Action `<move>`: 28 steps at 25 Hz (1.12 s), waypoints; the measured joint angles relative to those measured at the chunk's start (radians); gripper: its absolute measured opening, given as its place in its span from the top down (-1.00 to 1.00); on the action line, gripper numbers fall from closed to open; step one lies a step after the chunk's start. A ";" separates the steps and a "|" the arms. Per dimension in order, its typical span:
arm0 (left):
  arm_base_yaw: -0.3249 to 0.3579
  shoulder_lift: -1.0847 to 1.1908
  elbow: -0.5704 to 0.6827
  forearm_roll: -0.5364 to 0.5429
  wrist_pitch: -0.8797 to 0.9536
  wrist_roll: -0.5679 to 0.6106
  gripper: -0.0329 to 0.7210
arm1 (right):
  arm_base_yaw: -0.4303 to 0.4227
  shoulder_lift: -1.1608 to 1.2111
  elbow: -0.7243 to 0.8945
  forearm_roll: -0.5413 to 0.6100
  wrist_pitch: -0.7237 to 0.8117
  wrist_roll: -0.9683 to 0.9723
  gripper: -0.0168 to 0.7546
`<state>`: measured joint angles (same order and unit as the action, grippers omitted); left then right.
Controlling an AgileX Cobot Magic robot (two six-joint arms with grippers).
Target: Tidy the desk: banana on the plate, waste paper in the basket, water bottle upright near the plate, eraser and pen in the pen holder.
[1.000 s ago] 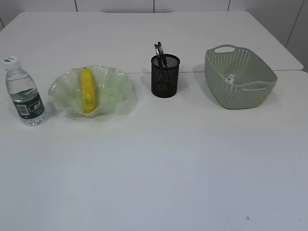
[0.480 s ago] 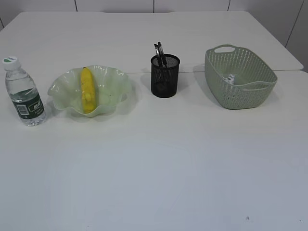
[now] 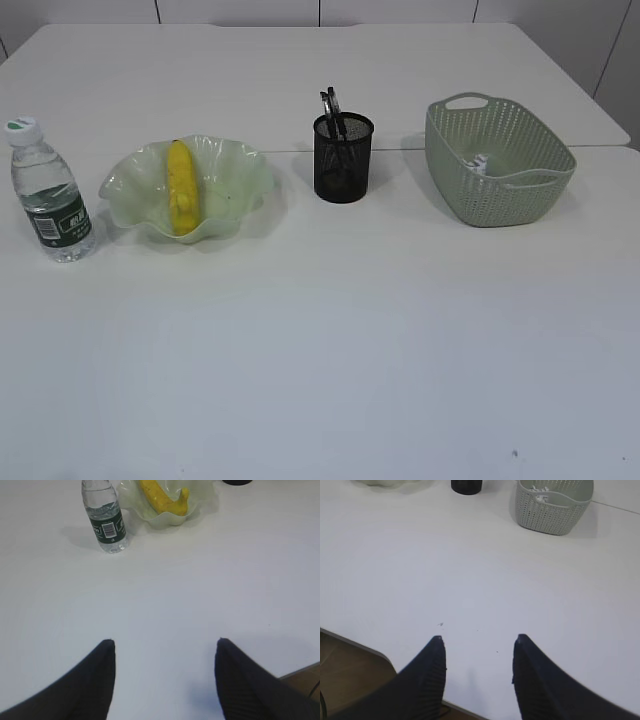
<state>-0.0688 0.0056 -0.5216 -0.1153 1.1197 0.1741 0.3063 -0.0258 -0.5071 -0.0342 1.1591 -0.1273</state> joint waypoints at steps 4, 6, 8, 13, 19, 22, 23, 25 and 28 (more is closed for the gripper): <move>0.000 0.000 0.000 0.000 -0.001 0.000 -0.26 | 0.000 0.000 0.000 0.000 0.000 0.003 0.09; 0.000 0.000 0.000 0.000 -0.001 -0.002 -0.26 | 0.000 0.000 0.000 0.000 0.000 0.003 0.09; 0.000 0.000 0.000 0.008 -0.001 -0.017 -0.27 | 0.000 0.000 0.000 0.000 0.000 0.003 0.09; 0.000 0.000 0.000 0.037 -0.002 -0.077 -0.27 | 0.000 0.000 0.000 -0.002 0.000 0.006 0.08; 0.000 0.000 0.000 0.016 -0.002 -0.092 -0.27 | 0.000 0.000 0.000 -0.004 -0.001 0.006 0.08; 0.000 0.000 0.000 0.016 -0.002 -0.092 -0.27 | 0.000 0.000 0.000 -0.004 -0.001 0.006 0.08; 0.000 0.000 0.000 0.018 -0.002 -0.092 -0.27 | 0.000 0.000 0.000 -0.004 -0.001 0.006 0.08; 0.000 0.000 0.000 0.034 -0.002 -0.092 -0.27 | 0.000 0.000 0.000 -0.004 -0.001 0.006 0.08; 0.000 0.000 0.000 0.042 -0.002 -0.092 -0.27 | 0.000 0.000 0.000 -0.004 -0.001 0.006 0.08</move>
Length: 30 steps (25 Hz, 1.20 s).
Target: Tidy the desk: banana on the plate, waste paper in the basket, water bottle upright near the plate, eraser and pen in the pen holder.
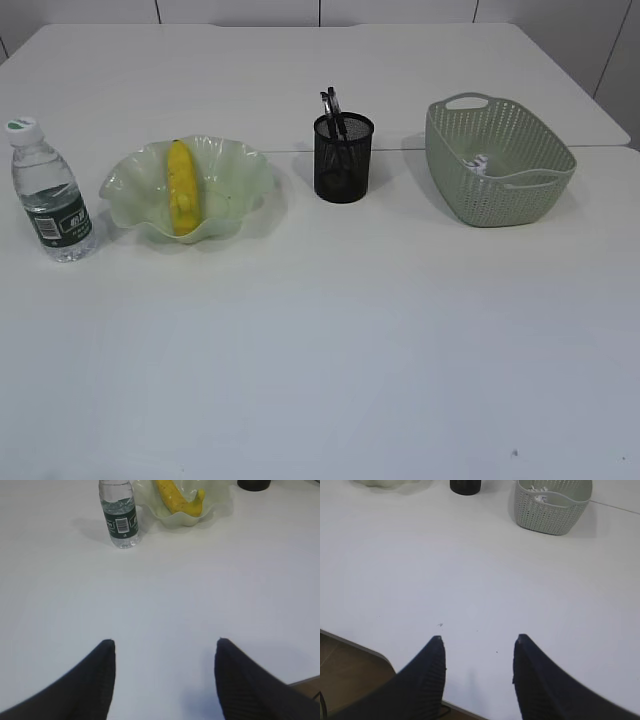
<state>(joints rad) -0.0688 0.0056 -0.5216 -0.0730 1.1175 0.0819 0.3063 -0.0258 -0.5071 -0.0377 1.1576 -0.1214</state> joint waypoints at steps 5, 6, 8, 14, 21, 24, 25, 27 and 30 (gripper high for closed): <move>0.000 0.000 0.000 0.000 0.000 0.000 -0.27 | 0.000 0.000 0.000 0.000 0.000 0.000 0.08; 0.000 0.000 0.000 0.000 0.000 0.000 -0.27 | -0.002 0.000 0.000 0.000 0.000 0.000 0.08; 0.002 0.000 0.000 0.000 0.000 0.000 -0.27 | -0.024 0.000 0.000 0.000 0.000 0.000 0.08; 0.053 0.000 0.000 0.000 0.000 -0.001 -0.27 | -0.236 0.000 0.000 0.000 -0.002 0.000 0.08; 0.125 0.000 0.000 0.000 0.000 -0.001 -0.27 | -0.371 0.000 0.000 0.000 -0.002 0.000 0.08; 0.145 0.000 0.000 0.000 -0.002 -0.001 -0.27 | -0.389 0.000 0.000 0.000 -0.002 0.000 0.08; 0.150 0.000 0.000 0.000 -0.002 -0.001 -0.27 | -0.389 0.000 0.000 0.000 -0.002 0.000 0.08; 0.154 0.000 0.000 0.000 -0.002 -0.001 -0.27 | -0.389 0.000 0.000 0.000 -0.002 0.000 0.08; 0.154 0.000 0.000 0.000 -0.002 -0.001 -0.27 | -0.389 0.000 0.000 0.000 -0.002 0.000 0.08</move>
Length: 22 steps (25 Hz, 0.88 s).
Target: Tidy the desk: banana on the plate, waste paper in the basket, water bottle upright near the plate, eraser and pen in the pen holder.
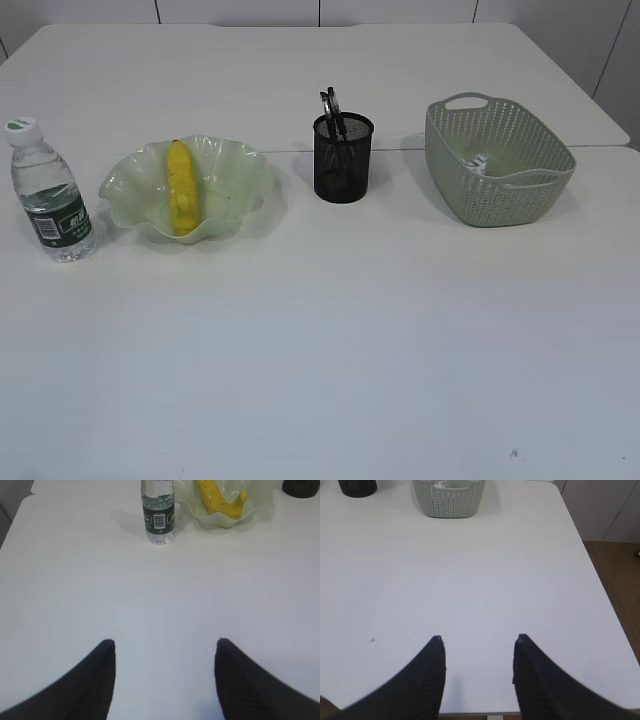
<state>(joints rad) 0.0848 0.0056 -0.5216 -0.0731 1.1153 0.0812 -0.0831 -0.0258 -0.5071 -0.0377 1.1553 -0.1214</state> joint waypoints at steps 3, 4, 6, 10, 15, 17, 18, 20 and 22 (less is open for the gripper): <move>0.000 0.000 0.000 0.000 0.000 0.000 -0.27 | 0.000 0.000 0.000 0.000 0.000 0.000 0.08; 0.000 0.000 0.000 0.000 0.000 0.000 -0.27 | 0.000 0.000 0.000 0.000 0.000 0.000 0.08; 0.000 0.000 0.000 0.000 0.000 0.000 -0.27 | 0.000 0.000 0.000 0.000 0.000 0.000 0.08; 0.000 0.000 0.000 0.000 0.000 0.000 -0.27 | 0.000 0.000 0.000 0.000 0.000 0.000 0.08; 0.000 0.000 0.000 0.000 0.000 0.000 -0.27 | 0.000 0.000 0.000 0.000 0.000 0.000 0.08; 0.000 0.000 0.000 0.000 -0.002 0.000 -0.27 | 0.000 0.000 0.000 0.000 0.000 0.000 0.08; 0.000 0.000 0.000 0.000 -0.002 0.000 -0.27 | 0.000 0.000 0.000 0.000 0.000 0.000 0.08; 0.000 0.000 0.000 0.000 -0.002 -0.002 -0.27 | 0.000 0.000 0.000 0.000 0.000 0.000 0.08; 0.000 0.000 0.000 0.000 -0.002 -0.002 -0.27 | 0.000 0.000 0.000 0.000 0.000 0.000 0.08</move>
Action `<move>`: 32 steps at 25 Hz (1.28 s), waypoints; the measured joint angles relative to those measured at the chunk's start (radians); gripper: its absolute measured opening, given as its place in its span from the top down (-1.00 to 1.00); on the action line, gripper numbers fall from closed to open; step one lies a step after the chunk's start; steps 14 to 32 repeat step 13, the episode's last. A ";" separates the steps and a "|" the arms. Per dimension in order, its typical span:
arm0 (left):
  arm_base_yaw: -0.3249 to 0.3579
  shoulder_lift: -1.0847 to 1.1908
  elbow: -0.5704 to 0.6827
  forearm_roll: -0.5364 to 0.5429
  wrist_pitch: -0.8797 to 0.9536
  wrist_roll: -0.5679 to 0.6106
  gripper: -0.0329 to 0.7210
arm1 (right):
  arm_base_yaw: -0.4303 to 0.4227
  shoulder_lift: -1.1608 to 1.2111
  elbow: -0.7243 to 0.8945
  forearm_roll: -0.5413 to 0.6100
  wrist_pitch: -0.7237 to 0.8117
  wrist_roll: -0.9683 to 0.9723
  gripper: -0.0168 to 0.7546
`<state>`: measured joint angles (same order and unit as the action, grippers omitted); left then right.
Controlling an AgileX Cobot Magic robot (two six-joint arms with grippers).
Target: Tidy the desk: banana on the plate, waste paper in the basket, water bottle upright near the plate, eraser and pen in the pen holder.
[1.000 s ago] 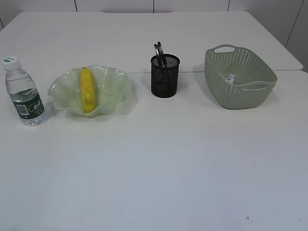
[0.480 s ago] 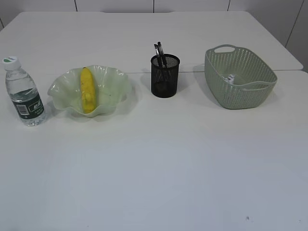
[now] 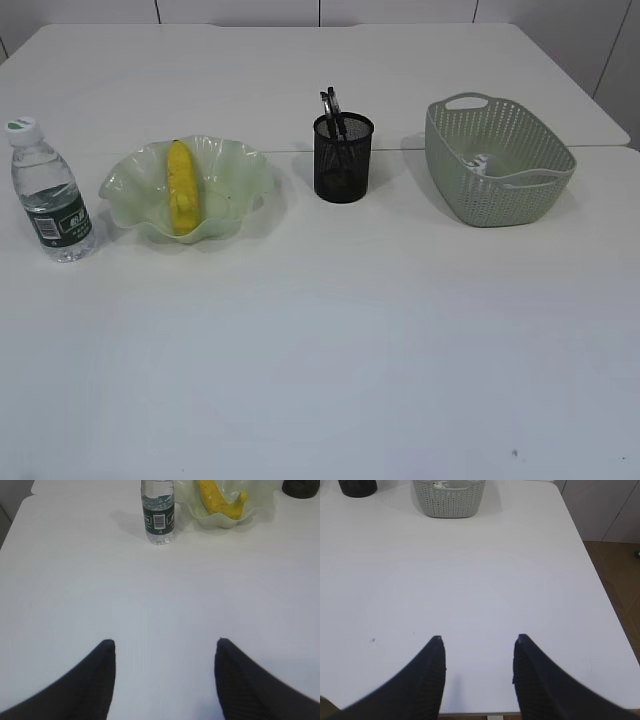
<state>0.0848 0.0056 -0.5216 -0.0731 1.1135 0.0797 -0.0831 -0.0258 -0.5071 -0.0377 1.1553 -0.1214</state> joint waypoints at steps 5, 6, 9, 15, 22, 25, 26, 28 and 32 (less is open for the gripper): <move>0.000 0.000 0.000 0.000 0.000 0.000 -0.26 | 0.000 0.000 0.000 0.000 0.000 0.000 0.08; 0.000 0.000 0.000 0.000 0.000 0.000 -0.26 | 0.000 0.000 0.000 0.000 0.000 0.000 0.08; 0.000 0.000 0.000 0.000 0.000 0.000 -0.26 | 0.000 0.000 0.000 0.000 0.000 0.000 0.08; 0.000 0.000 0.000 0.000 0.000 0.000 -0.26 | 0.000 0.000 0.000 0.000 0.000 0.002 0.08; 0.000 0.000 0.000 0.000 0.000 0.000 -0.26 | 0.000 0.000 0.000 0.000 0.000 0.002 0.08; 0.000 0.000 0.000 0.000 0.000 0.000 -0.26 | 0.000 0.000 0.000 0.000 0.000 0.002 0.08; 0.000 0.000 0.000 0.000 0.000 0.000 -0.26 | 0.000 0.000 0.000 0.000 0.000 0.002 0.08; 0.000 0.000 0.000 0.000 0.000 0.000 -0.26 | 0.000 0.000 0.000 0.000 0.000 0.002 0.08; 0.000 0.000 0.000 0.000 0.000 0.000 -0.26 | 0.000 0.000 0.000 0.000 0.000 0.002 0.08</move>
